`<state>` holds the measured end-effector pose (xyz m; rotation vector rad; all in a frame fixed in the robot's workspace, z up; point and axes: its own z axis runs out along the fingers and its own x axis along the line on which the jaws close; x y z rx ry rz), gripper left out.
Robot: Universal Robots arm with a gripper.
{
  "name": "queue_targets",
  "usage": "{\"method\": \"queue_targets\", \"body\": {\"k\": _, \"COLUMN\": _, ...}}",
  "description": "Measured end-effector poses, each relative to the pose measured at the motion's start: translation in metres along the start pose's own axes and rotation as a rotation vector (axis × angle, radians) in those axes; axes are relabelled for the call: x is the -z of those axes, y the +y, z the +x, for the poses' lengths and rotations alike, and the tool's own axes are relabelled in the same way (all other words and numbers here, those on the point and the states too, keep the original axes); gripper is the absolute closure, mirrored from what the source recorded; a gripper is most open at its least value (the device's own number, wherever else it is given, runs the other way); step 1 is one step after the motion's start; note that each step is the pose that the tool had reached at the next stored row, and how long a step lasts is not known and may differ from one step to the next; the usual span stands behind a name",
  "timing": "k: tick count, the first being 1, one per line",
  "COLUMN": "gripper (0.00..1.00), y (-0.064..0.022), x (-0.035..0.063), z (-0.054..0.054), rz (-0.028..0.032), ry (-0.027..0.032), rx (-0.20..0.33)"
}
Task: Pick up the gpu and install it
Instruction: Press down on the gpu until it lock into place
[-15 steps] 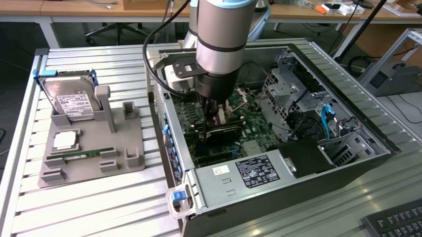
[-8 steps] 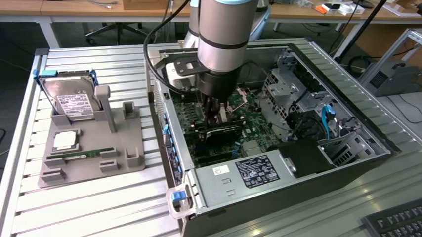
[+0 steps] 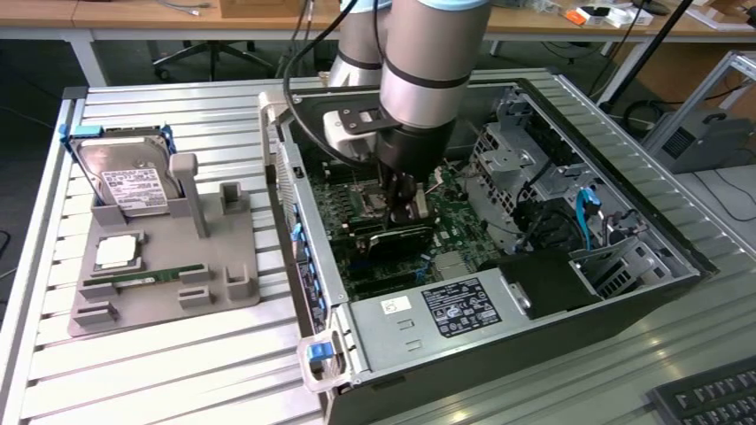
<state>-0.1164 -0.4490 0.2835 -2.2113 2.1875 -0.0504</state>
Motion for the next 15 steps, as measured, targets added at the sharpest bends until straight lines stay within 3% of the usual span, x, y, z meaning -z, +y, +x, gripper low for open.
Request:
{"method": "queue_targets", "body": {"k": 6, "gripper": 0.89, "y": -0.0213, "x": -0.0009, "z": 0.0, "rz": -0.0108, "ry": -0.0001, "rx": 0.0}}
{"method": "queue_targets", "body": {"k": 15, "gripper": 0.89, "y": -0.0248, "x": -0.0007, "z": 0.001, "rz": -0.0115, "ry": -0.0007, "rx": 0.0}}
